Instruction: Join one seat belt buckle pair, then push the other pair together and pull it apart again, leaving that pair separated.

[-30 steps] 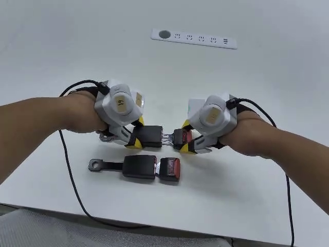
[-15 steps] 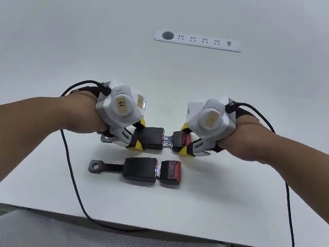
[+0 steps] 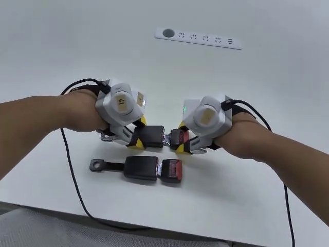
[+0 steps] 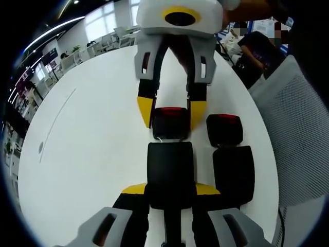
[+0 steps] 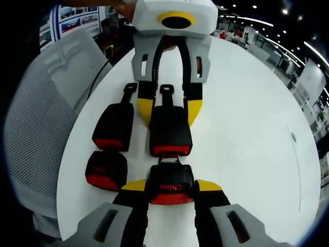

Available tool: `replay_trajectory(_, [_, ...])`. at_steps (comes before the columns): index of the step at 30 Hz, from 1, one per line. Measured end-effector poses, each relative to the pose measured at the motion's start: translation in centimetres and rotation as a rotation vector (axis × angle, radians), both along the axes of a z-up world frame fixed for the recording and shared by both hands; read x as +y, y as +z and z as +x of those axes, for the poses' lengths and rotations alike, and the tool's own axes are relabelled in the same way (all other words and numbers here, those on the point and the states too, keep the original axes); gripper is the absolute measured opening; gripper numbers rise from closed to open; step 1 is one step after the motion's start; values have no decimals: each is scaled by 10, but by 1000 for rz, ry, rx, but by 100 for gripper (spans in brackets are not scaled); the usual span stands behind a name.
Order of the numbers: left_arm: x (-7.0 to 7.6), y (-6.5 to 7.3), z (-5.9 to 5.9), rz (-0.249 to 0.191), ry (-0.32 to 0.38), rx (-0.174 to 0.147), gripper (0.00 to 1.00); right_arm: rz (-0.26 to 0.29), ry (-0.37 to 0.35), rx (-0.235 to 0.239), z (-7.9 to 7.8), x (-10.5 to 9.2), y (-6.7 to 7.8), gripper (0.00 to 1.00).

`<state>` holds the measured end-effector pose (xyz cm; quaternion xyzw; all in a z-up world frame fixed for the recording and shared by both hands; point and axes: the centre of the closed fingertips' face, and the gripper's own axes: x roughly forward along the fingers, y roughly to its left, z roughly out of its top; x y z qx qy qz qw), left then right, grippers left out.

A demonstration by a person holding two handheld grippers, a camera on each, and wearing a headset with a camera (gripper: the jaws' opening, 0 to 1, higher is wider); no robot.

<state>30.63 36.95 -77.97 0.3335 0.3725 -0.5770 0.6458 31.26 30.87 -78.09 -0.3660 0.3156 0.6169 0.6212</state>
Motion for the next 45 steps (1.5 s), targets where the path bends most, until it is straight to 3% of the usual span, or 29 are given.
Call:
replay_trajectory(34, [1, 1, 0, -9, 16, -4, 32, 7, -14, 6, -1, 4, 1, 31])
replay_trajectory(42, [4, -1, 2, -35, 29, 0, 33, -8, -24, 3, 0, -10, 2, 31])
replay_trajectory(45, [4, -1, 3, -34, 27, -2, 33, 10, -31, 12, 1, -11, 0, 31])
